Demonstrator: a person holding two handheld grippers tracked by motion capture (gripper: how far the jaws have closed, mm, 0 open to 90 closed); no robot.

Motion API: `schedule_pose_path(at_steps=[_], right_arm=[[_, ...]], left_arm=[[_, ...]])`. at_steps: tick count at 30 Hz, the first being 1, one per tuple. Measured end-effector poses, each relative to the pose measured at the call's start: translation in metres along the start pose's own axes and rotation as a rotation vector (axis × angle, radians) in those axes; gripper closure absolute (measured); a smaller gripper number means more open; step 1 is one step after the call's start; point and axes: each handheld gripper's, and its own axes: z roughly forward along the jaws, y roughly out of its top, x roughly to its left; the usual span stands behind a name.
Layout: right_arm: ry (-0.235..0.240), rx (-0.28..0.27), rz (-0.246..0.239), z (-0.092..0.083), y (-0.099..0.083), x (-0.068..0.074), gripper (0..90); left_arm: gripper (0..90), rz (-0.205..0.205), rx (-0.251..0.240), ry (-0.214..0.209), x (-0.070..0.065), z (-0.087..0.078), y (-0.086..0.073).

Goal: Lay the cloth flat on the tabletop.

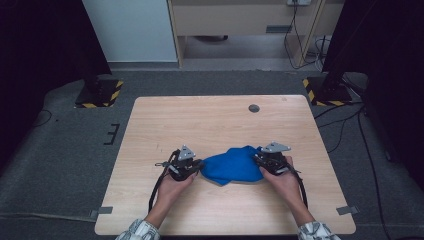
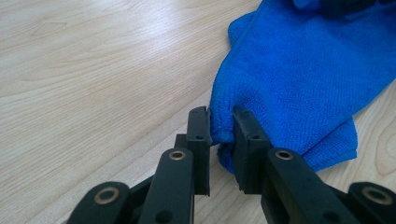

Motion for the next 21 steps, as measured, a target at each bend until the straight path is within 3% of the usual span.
schedule_pose_path(at_steps=[3, 11, 21], right_arm=[[0.017, -0.029, 0.025, -0.007, 0.002, -0.003, 85.1], [0.024, -0.121, 0.087, -0.039, 0.012, -0.014, 88.1], [-0.026, -0.112, 0.140, -0.051, 0.000, -0.042, 88.7]], left_arm=[[77.0, 0.001, 0.002, 0.001, 0.000, 0.000, 0.000], [71.2, 0.003, 0.013, 0.018, 0.003, 0.002, -0.001], [68.8, 0.010, 0.032, 0.020, 0.004, 0.005, -0.003]])
